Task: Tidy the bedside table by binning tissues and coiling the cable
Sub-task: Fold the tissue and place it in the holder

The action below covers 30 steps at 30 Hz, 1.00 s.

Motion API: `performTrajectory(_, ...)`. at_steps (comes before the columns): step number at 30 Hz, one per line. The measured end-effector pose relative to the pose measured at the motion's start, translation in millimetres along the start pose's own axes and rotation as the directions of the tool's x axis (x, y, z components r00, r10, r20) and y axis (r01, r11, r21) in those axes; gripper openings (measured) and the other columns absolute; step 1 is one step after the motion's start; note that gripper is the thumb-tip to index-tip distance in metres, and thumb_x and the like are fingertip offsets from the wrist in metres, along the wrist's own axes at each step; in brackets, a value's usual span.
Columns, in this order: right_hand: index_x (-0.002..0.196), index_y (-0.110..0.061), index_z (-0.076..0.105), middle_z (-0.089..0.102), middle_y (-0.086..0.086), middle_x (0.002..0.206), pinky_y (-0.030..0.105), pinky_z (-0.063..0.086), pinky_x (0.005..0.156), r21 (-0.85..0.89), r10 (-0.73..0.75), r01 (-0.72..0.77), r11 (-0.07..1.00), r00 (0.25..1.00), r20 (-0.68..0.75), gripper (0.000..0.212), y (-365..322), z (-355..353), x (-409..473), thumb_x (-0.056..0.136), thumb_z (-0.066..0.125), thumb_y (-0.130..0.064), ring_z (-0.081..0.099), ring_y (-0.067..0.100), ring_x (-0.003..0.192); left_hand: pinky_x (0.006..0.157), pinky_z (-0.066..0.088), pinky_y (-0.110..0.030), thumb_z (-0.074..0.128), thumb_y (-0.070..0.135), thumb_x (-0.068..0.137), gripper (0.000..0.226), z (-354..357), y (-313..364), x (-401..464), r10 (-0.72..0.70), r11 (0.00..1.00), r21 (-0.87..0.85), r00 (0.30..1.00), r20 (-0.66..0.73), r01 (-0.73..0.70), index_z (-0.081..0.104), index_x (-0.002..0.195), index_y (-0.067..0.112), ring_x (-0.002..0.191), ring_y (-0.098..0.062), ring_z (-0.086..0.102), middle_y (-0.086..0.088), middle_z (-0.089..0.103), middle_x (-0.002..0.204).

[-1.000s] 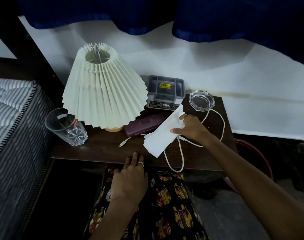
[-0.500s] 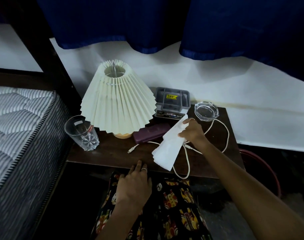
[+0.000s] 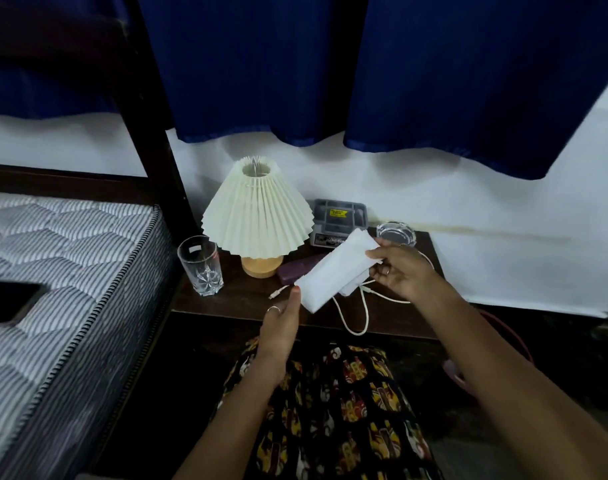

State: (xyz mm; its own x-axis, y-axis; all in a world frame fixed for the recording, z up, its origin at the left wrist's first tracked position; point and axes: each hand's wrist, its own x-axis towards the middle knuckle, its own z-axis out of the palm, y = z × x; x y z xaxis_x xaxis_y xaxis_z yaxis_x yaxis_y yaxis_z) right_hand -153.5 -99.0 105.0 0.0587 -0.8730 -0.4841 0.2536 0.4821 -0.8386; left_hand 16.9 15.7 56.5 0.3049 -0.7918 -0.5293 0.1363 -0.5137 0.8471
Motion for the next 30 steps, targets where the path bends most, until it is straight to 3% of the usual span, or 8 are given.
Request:
performTrajectory(2, 0.095, -0.016, 0.060, 0.063, 0.003, 0.089, 0.026, 0.046, 0.068, 0.020, -0.045, 0.044, 0.999, 0.998, 0.045, 0.028, 1, -3, -26, 0.085, 0.055, 0.009, 0.058, 0.017, 0.079, 0.088, 0.052, -0.036, 0.055, 0.063, 0.083, 0.059, -3, 5, -16, -0.065, 0.971, -0.226, 0.994, 0.082, 0.083, 0.058, 0.119, 0.017, 0.107, -0.025, 0.063, -0.006, 0.065, 0.116)
performTrajectory(5, 0.095, -0.016, 0.060, 0.064, 0.004, 0.089, 0.027, 0.048, 0.070, -0.016, -0.100, 0.102, 0.995, 0.991, 0.090, 0.029, 3, -7, -60, 0.085, 0.055, 0.010, 0.059, 0.018, 0.080, 0.067, 0.057, -0.027, 0.066, 0.033, 0.087, 0.038, -10, 11, -35, 0.024, 0.906, -0.418, 0.974, 0.225, 0.074, 0.059, 0.119, 0.012, 0.094, -0.024, 0.071, -0.011, 0.068, 0.113)
performTrajectory(9, 0.093, -0.015, 0.062, 0.064, 0.004, 0.091, 0.030, 0.052, 0.074, -0.068, -0.159, 0.172, 0.983, 0.974, 0.161, 0.031, 9, -18, -94, 0.085, 0.052, 0.013, 0.060, 0.019, 0.082, 0.064, 0.057, -0.019, 0.062, -0.002, 0.087, 0.021, -18, 19, -61, 0.197, 0.922, -0.375, 0.950, 0.241, -0.096, 0.062, 0.104, 0.012, 0.094, -0.017, 0.068, -0.008, 0.067, 0.112)
performTrajectory(14, 0.076, -0.007, 0.060, 0.060, 0.009, 0.087, 0.018, 0.056, 0.056, -0.076, -0.201, 0.219, 0.973, 0.961, 0.189, 0.032, 13, -28, -117, 0.085, 0.044, 0.019, 0.059, 0.017, 0.079, 0.064, 0.054, -0.012, 0.049, -0.010, 0.091, 0.024, -27, 22, -76, 0.327, 0.938, -0.220, 0.894, 0.307, -0.267, 0.068, 0.087, 0.004, 0.071, -0.008, 0.072, -0.014, 0.069, 0.097)
performTrajectory(19, 0.075, -0.003, 0.058, 0.060, 0.012, 0.083, 0.019, 0.057, 0.055, -0.012, -0.208, 0.211, 0.977, 0.971, 0.117, 0.031, 17, -31, -126, 0.088, 0.038, 0.017, 0.060, 0.018, 0.077, 0.070, 0.055, -0.016, 0.045, -0.008, 0.089, 0.028, -25, 23, -87, 0.320, 0.943, -0.192, 0.894, 0.313, -0.270, 0.071, 0.083, 0.000, 0.087, -0.016, 0.070, -0.011, 0.071, 0.098)
performTrajectory(23, 0.099, -0.009, 0.058, 0.061, 0.015, 0.101, 0.031, 0.061, 0.065, 0.185, -0.138, 0.123, 0.975, 0.988, 0.070, 0.013, 22, -31, -125, 0.095, 0.047, -0.013, 0.062, 0.025, 0.089, 0.082, 0.051, -0.024, 0.049, 0.011, 0.092, 0.036, -21, 23, -94, 0.305, 0.929, -0.298, 0.907, 0.290, -0.217, 0.077, 0.070, 0.010, 0.101, -0.018, 0.063, -0.008, 0.070, 0.105)
performTrajectory(26, 0.119, -0.013, 0.049, 0.060, 0.019, 0.115, 0.041, 0.058, 0.073, 0.234, -0.038, 0.010, 0.972, 0.993, 0.113, 0.051, 33, -30, -125, 0.088, 0.051, -0.053, 0.063, 0.032, 0.101, 0.082, 0.052, -0.025, 0.060, 0.018, 0.091, 0.022, -14, 19, -93, 0.331, 0.912, -0.320, 0.922, 0.201, -0.257, 0.074, 0.087, 0.002, 0.101, -0.018, 0.064, -0.001, 0.070, 0.101)
performTrajectory(30, 0.113, -0.011, 0.056, 0.066, 0.014, 0.103, 0.032, 0.056, 0.062, 0.112, 0.020, -0.043, 0.993, 0.979, 0.203, 0.048, 48, -15, -129, 0.083, 0.059, -0.049, 0.067, 0.024, 0.082, 0.093, 0.051, -0.036, 0.065, 0.002, 0.085, 0.017, -6, 16, -85, 0.402, 0.909, -0.190, 0.902, 0.158, -0.371, 0.075, 0.082, 0.016, 0.101, -0.024, 0.067, -0.008, 0.073, 0.101)
